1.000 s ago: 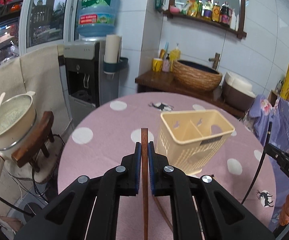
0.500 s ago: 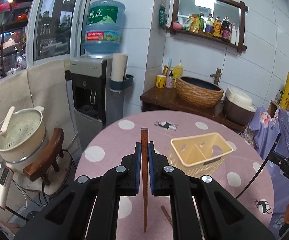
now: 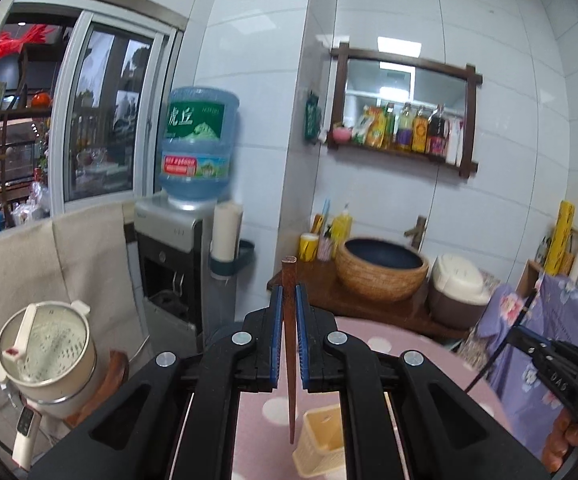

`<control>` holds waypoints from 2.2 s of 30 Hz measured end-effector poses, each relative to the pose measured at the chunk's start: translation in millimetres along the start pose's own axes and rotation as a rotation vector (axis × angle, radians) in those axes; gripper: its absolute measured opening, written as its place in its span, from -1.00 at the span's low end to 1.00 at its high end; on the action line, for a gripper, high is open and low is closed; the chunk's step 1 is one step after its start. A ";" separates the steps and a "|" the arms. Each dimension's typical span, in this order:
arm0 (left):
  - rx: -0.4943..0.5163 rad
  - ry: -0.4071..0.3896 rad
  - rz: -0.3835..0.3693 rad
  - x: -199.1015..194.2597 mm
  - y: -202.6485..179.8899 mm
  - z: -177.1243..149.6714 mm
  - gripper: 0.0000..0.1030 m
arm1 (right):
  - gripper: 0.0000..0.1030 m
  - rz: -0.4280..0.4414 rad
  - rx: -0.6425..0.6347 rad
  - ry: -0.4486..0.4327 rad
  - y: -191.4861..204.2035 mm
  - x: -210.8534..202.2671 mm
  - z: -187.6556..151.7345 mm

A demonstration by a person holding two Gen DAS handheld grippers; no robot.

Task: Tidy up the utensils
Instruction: 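Lift both chopsticks and lower them into the beige basket, then open both tools to release the chopsticks into the basket, then move both tools back to the remaining utensils on the table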

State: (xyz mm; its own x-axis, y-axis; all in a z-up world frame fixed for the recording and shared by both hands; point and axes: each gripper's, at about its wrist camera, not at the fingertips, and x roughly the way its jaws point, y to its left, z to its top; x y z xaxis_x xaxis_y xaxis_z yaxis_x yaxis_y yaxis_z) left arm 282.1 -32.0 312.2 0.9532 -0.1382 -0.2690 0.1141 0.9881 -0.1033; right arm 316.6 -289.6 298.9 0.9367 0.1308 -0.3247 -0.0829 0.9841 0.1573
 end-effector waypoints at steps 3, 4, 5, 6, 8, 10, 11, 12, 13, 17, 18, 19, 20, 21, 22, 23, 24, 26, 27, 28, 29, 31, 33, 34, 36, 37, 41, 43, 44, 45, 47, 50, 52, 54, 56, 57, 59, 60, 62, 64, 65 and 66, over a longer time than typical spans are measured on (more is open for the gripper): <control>-0.017 -0.021 -0.036 -0.7 -12.2 17.6 -0.85 | -0.85 0.020 0.006 -0.042 11.7 2.7 22.0; -0.014 -0.029 -0.042 0.3 -17.2 19.9 -0.85 | -0.85 0.024 0.001 -0.048 15.9 5.4 24.7; -0.011 -0.033 -0.048 1.9 -22.0 20.4 -0.85 | -0.85 0.025 -0.002 -0.049 19.6 9.2 25.2; -0.009 -0.028 -0.058 6.2 -26.5 18.0 -0.85 | -0.85 0.024 -0.006 -0.045 22.6 14.8 22.8; -0.004 -0.006 -0.070 16.5 -31.3 8.1 -0.85 | -0.85 0.029 -0.003 -0.013 25.5 32.7 11.4; -0.011 0.031 -0.077 31.0 -33.1 -9.7 -0.85 | -0.85 0.031 0.009 0.025 24.5 50.0 -3.5; -0.019 0.050 -0.081 37.7 -33.2 -19.1 -0.85 | -0.84 0.031 0.017 0.042 23.6 57.6 -11.0; -0.021 0.066 -0.084 42.3 -33.0 -25.6 -0.85 | -0.85 0.029 0.021 0.062 22.3 66.5 -19.8; -0.015 0.087 -0.088 48.8 -33.8 -34.7 -0.85 | -0.84 0.024 0.020 0.080 21.5 74.5 -28.8; -0.014 0.138 -0.072 66.9 -29.8 -62.5 -0.85 | -0.84 0.006 0.016 0.126 17.6 97.5 -59.1; -0.016 0.157 -0.070 73.2 -27.8 -70.4 -0.85 | -0.84 0.005 0.020 0.138 15.4 101.8 -65.3; -0.020 0.170 -0.067 76.6 -26.5 -75.1 -0.85 | -0.84 0.005 0.026 0.151 13.2 106.0 -71.7; -0.024 0.188 -0.065 82.2 -24.4 -81.3 -0.85 | -0.84 0.007 0.033 0.163 11.0 109.7 -76.5; -0.027 0.202 -0.060 86.7 -22.4 -86.8 -0.85 | -0.84 0.007 0.038 0.174 8.9 113.2 -81.4; -0.033 0.212 -0.056 90.9 -20.4 -90.5 -0.85 | -0.84 0.007 0.042 0.182 7.5 115.7 -85.9; -0.040 0.224 -0.053 94.2 -18.4 -94.9 -0.85 | -0.84 0.007 0.049 0.188 5.6 118.0 -89.7; -0.048 0.237 -0.051 98.1 -15.9 -99.2 -0.85 | -0.84 0.011 0.058 0.196 3.4 120.5 -92.8; -0.060 0.261 -0.050 103.7 -12.3 -107.6 -0.85 | -0.84 0.015 0.067 0.190 1.6 122.2 -95.1; -0.062 0.270 -0.048 105.8 -11.7 -110.8 -0.85 | -0.84 0.018 0.067 0.187 0.9 122.4 -95.8; -0.063 0.279 -0.047 108.4 -11.6 -114.2 -0.85 | -0.84 0.022 0.071 0.185 0.4 122.6 -96.4; -0.066 0.288 -0.046 110.5 -10.5 -117.4 -0.85 | -0.84 0.024 0.075 0.185 -0.3 122.6 -97.0; -0.070 0.297 -0.044 113.5 -9.0 -120.6 -0.86 | -0.84 0.025 0.082 0.184 -1.5 123.3 -97.1; -0.075 0.310 -0.048 116.2 -8.2 -123.4 -0.86 | -0.84 0.023 0.092 0.183 -4.5 125.1 -97.4; -0.075 0.314 -0.047 117.1 -7.6 -124.6 -0.86 | -0.84 0.022 0.094 0.180 -5.4 125.5 -97.4; -0.082 0.310 -0.042 117.5 -5.6 -127.2 -0.86 | -0.84 0.024 0.097 0.180 -6.5 126.6 -99.6; -0.083 0.308 -0.043 116.9 -4.6 -128.2 -0.85 | -0.83 0.031 0.096 0.187 -6.3 127.3 -100.5; -0.075 0.297 -0.037 110.9 -2.7 -134.8 -0.21 | -0.23 0.032 0.093 0.178 -4.5 124.6 -107.8; -0.100 0.264 -0.035 103.7 0.9 -138.0 0.36 | -0.19 0.021 0.076 0.157 -2.3 118.6 -111.9; -0.107 0.249 -0.029 98.8 2.7 -140.5 0.38 | -0.19 0.021 0.067 0.150 -1.3 115.1 -114.0; -0.101 0.239 -0.024 94.0 3.5 -143.2 0.40 | -0.19 0.016 0.059 0.140 -0.2 110.3 -116.9; -0.073 0.236 -0.017 86.2 3.2 -148.4 0.52 | -0.19 0.001 0.041 0.127 1.5 100.2 -123.0; -0.037 0.231 -0.017 70.7 3.7 -159.6 0.70 | -0.18 -0.026 0.003 0.123 3.9 85.4 -136.0; -0.024 0.237 -0.013 62.2 5.3 -169.6 0.78 | -0.18 -0.040 -0.022 0.140 4.3 77.5 -149.3; -0.013 0.259 -0.009 55.8 8.9 -182.6 0.79 | -0.18 -0.045 -0.038 0.173 2.0 72.0 -166.2; -0.004 0.285 0.006 51.4 13.2 -196.4 0.79 | -0.18 -0.059 -0.035 0.205 -4.1 68.5 -181.9; 0.003 0.299 0.016 49.4 15.2 -205.2 0.79 | -0.18 -0.065 -0.024 0.226 -9.1 66.3 -192.0; 0.020 0.329 0.024 47.4 18.6 -221.1 0.79 | -0.18 -0.074 -0.010 0.266 -18.5 65.4 -209.1; 0.028 0.355 0.026 48.0 20.3 -229.9 0.79 | -0.18 -0.086 -0.002 0.289 -23.6 65.5 -218.1; 0.023 0.404 0.017 49.8 23.4 -243.4 0.72 | -0.18 -0.107 0.012 0.324 -32.5 65.9 -232.3; 0.005 0.451 0.003 51.6 27.1 -255.4 0.58 | -0.18 -0.110 0.032 0.362 -40.4 66.5 -246.1; -0.002 0.465 -0.003 51.6 27.9 -260.2 0.55 | -0.18 -0.108 0.047 0.382 -43.9 67.1 -252.3; -0.007 0.485 -0.011 52.1 28.0 -266.0 0.48 | -0.18 -0.105 0.058 0.397 -46.9 68.2 -256.9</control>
State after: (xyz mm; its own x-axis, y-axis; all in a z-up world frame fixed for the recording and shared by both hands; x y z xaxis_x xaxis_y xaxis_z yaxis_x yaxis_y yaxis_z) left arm 260.4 -29.6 40.6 0.7112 -0.1659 -0.6832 0.1197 0.9861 -0.1149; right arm 297.0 -295.9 29.7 0.7343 0.0778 -0.6743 0.0360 0.9876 0.1531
